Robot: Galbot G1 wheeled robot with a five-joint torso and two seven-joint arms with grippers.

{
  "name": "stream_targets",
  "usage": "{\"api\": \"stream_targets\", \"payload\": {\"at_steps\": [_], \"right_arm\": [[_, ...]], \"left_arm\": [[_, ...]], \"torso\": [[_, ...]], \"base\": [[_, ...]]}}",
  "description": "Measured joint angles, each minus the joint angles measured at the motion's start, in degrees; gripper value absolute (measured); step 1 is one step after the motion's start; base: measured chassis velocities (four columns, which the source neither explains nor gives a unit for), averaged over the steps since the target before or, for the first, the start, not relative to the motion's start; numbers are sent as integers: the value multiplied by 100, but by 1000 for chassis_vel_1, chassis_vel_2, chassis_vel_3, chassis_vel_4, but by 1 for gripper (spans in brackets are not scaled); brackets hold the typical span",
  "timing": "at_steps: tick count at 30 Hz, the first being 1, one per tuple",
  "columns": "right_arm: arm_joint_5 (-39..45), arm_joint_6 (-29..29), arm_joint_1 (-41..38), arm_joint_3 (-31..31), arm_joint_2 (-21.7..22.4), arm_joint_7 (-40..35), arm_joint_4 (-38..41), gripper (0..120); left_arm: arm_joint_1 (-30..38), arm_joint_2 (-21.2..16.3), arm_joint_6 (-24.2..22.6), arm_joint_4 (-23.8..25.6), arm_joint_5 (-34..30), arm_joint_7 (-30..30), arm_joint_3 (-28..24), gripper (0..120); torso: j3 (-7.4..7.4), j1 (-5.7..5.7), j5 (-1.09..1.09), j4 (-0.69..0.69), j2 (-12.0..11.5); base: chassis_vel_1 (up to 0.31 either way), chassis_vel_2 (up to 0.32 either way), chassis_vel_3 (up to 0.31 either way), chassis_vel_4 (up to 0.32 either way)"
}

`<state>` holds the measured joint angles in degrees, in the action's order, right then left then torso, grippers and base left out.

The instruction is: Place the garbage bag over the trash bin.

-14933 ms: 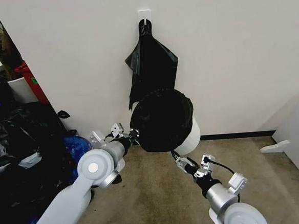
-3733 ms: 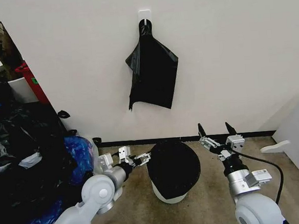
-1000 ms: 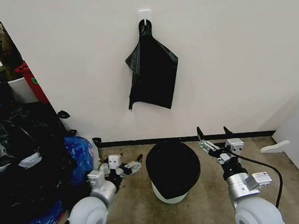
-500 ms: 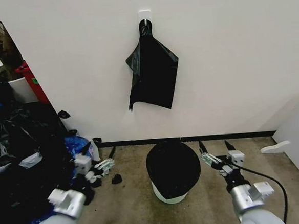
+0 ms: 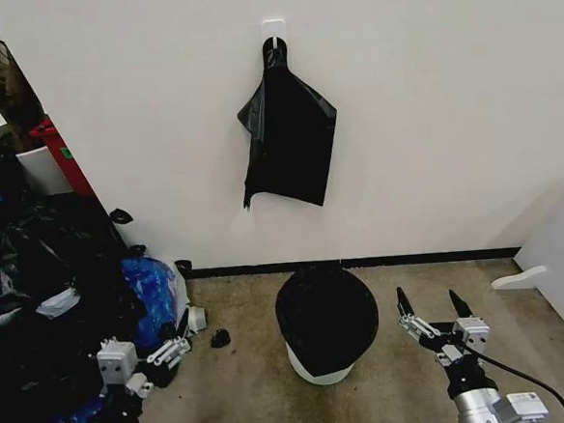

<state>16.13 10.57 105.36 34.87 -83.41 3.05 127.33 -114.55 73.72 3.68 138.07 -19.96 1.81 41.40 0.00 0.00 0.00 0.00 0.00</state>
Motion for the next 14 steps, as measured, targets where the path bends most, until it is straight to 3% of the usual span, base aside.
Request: {"api": "stream_targets", "payload": {"at_steps": [14], "right_arm": [[-62,77,72,26,-30,19,-3,100]], "left_arm": [[18,-20,-45,-12,275,-72,-147,100]], "torso": [[1,0,0,0,0]], "base": [[0,0,0,0]]}}
